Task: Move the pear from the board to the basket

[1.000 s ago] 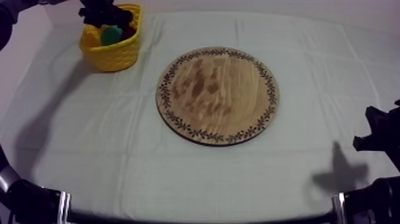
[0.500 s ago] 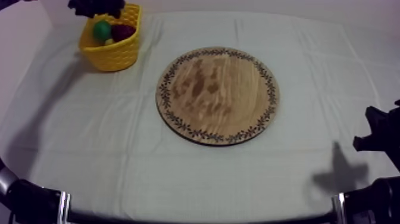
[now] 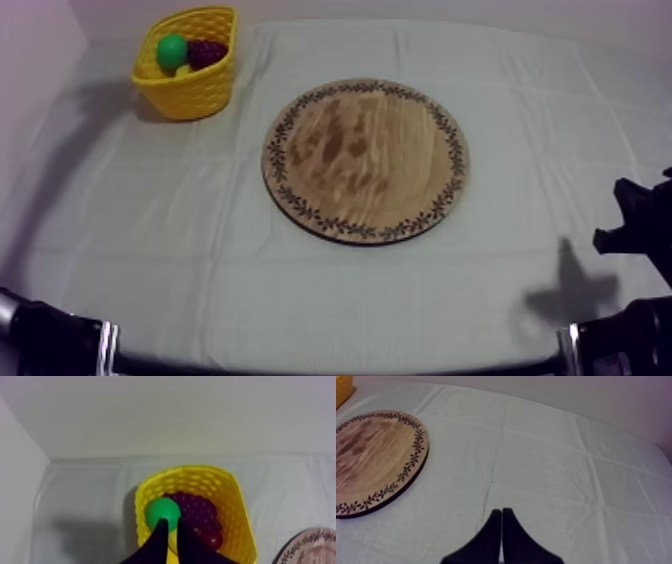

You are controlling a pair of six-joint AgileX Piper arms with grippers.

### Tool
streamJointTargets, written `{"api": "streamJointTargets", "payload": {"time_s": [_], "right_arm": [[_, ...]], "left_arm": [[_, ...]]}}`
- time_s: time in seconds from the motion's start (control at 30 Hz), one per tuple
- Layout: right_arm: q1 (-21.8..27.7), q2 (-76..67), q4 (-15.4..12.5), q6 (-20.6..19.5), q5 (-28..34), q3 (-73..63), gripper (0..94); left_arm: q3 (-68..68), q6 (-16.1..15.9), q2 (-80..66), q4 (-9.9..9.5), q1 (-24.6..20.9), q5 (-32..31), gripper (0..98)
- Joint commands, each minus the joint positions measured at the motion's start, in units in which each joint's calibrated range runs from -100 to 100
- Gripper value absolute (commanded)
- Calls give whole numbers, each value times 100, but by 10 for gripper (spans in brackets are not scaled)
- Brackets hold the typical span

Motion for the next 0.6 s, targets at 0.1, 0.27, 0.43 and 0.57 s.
{"api": "streamJointTargets", "payload": {"time_s": [0.1,0.27,0.43,0.57], "right_arm": [[-5,1,1,4,-4,5,5],[-6,1,1,1,-4,5,5],[-6,1,1,0,-4,5,5],[-2,1,1,0,-4,5,5]], "left_arm": [[913,89,-1320,39,-184,-511,3],[2193,215,-2658,54,-349,-1133,1],[3720,73,-4187,253,-534,-1452,0],[4995,75,-5533,303,-614,-1718,0]]}}
